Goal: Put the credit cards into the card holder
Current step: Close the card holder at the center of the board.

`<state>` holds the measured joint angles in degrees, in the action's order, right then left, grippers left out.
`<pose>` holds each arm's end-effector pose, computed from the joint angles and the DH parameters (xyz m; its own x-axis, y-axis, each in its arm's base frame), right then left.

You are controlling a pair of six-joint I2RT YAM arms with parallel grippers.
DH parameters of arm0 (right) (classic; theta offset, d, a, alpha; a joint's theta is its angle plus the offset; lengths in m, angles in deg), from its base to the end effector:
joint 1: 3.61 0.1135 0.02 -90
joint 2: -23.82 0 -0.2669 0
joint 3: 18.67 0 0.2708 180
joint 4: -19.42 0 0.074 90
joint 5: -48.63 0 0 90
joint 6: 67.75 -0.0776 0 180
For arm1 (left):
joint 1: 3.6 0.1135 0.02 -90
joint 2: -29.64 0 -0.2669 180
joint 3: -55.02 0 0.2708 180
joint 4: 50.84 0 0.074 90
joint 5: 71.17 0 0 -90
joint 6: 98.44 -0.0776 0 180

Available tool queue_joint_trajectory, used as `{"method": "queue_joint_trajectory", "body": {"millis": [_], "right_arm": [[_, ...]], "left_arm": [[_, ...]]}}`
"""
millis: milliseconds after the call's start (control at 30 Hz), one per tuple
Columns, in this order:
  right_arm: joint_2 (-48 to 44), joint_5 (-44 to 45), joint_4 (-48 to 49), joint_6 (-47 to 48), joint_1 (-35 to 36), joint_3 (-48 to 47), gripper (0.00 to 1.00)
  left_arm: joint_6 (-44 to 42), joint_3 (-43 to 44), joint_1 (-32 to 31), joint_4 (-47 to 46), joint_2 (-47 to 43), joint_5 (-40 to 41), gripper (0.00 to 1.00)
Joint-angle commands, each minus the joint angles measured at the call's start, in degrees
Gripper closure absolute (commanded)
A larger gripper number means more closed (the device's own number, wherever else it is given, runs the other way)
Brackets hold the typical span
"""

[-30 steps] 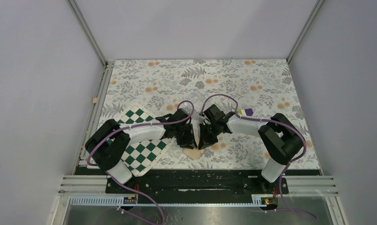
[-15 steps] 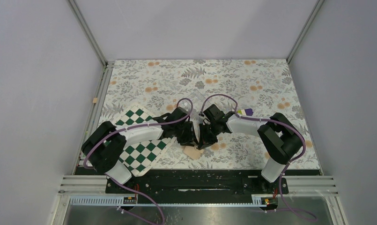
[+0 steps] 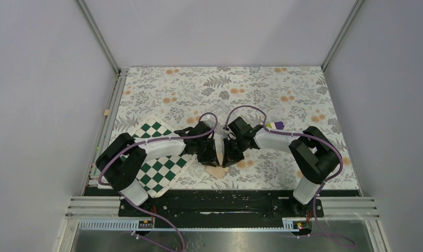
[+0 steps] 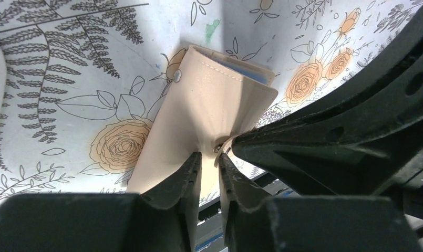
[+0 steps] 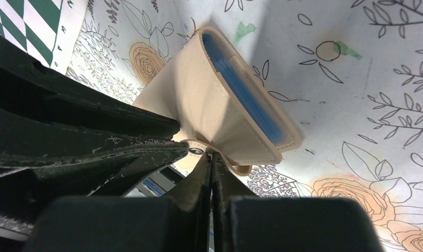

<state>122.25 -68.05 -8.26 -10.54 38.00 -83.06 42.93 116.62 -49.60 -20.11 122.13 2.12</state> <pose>0.2396 0.2594 0.0997 -0.9610 -0.2063 -0.1841 -0.2759 0.7596 0.5890 0.2163 -0.2561 0.1106 -0.9939 -0.0478 -0.0991 0.0119 0.8484 -0.5292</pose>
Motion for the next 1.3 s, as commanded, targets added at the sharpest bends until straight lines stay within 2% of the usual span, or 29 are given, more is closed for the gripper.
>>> {"method": "queue_joint_trajectory", "body": {"millis": [0, 133, 267, 300, 367, 433, 500, 600, 733, 1000, 1200, 1267], "right_arm": [[2.1, 2.0, -0.5, 1.6, 1.0, -0.2, 1.00], [1.9, 2.1, -0.5, 1.6, 0.9, -0.1, 1.00], [1.8, 2.3, -0.5, 1.6, 1.0, -0.1, 1.00], [1.8, 2.3, -0.5, 1.6, 1.0, -0.1, 1.00], [1.8, 2.3, -0.5, 1.6, 1.0, -0.1, 1.00], [1.7, 2.2, -0.4, 1.7, 1.0, -0.1, 1.00], [1.7, 2.2, -0.4, 1.7, 1.0, -0.1, 1.00], [1.7, 2.1, -0.5, 1.7, 1.0, -0.1, 1.00], [1.6, 2.2, -0.5, 1.7, 1.0, -0.1, 1.00], [-1.2, 2.8, -1.0, 2.1, 1.0, -0.4, 0.99], [-4.0, 3.4, -1.1, 2.1, 1.0, -0.8, 0.83], [-3.9, 3.0, -1.1, 2.0, 1.0, -1.2, 0.83]], "left_arm": [[-0.4, 0.8, 0.3, -2.3, 0.8, -1.2, 0.86], [0.0, 0.3, 0.3, -3.6, 0.7, -1.9, 1.00], [-0.1, 0.3, 0.3, -4.5, 0.8, -2.8, 1.00], [-0.2, 0.4, 0.3, -4.5, 0.8, -2.9, 0.99], [-0.2, 0.5, 0.3, -4.3, 1.0, -3.0, 0.87], [-0.1, 0.5, 0.3, -4.1, 1.0, -2.8, 0.79], [-0.1, 0.5, 0.3, -4.0, 1.0, -2.7, 0.77], [-0.2, 0.6, 0.3, -4.3, 1.0, -2.9, 0.84], [-0.2, 0.8, 0.3, -4.6, 1.2, -3.2, 1.00], [-1.8, 2.3, 0.3, -1.5, -0.7, -0.6, 1.00], [-5.0, 4.5, 0.3, 1.2, -1.2, 0.1, 1.00], [-5.5, 4.6, 0.3, 1.1, -1.3, -0.3, 1.00]]}}
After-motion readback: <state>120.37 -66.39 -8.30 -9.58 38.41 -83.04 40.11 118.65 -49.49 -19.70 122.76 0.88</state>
